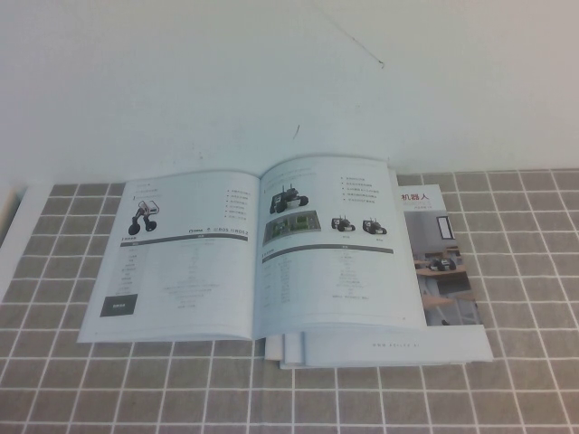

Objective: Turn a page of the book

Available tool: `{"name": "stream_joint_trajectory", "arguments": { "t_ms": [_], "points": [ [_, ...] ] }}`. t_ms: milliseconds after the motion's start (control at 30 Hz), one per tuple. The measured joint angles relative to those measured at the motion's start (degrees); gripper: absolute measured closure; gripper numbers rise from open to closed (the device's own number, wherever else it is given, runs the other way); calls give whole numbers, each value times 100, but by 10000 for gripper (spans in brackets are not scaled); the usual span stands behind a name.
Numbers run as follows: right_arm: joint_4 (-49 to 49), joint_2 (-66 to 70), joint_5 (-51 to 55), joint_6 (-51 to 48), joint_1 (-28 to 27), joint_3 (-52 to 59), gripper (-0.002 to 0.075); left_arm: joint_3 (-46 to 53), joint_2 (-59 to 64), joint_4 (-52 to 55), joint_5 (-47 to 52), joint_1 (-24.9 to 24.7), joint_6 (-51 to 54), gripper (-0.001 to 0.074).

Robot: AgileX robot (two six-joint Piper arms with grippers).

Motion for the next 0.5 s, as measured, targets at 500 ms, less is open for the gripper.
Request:
{"name": "stream_joint_trajectory", "arguments": {
  "t_ms": [500],
  "points": [
    [22, -574, 414, 623, -725, -1, 727, 0, -10, -22, 0, 0, -13, 736]
  ]
}}
